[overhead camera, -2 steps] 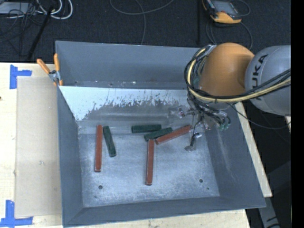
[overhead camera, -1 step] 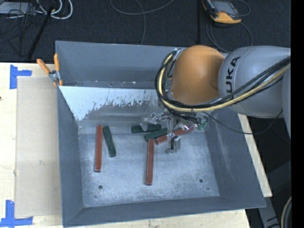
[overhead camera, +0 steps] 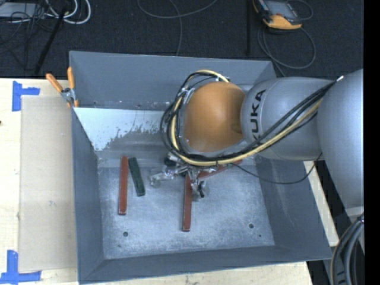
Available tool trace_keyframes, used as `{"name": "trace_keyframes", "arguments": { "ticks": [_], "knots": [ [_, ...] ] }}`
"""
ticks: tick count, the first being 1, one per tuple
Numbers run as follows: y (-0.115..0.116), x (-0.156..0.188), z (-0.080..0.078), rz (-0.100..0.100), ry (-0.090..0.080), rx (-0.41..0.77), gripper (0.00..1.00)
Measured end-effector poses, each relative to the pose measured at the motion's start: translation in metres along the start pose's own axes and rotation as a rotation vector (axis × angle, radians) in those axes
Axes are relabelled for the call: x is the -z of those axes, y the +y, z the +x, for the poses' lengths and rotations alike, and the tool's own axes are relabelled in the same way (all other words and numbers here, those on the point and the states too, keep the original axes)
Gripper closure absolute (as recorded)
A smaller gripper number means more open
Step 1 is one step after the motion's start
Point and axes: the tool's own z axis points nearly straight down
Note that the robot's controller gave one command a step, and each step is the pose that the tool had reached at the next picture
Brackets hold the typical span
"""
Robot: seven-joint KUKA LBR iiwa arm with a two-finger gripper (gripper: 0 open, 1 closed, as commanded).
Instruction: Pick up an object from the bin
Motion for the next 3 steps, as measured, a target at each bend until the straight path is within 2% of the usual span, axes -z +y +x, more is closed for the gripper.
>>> {"name": "trace_keyframes", "arguments": {
  "ticks": [1, 2, 3],
  "knots": [
    [-0.001, 0.002, 0.001, 0.001, -0.001, -0.005, 1.00],
    [0.113, 0.089, 0.038, 0.018, -0.007, 0.376, 1.00],
    [0.073, 0.186, 0.099, 0.012, 0.000, 0.346, 1.00]
  ]
}}
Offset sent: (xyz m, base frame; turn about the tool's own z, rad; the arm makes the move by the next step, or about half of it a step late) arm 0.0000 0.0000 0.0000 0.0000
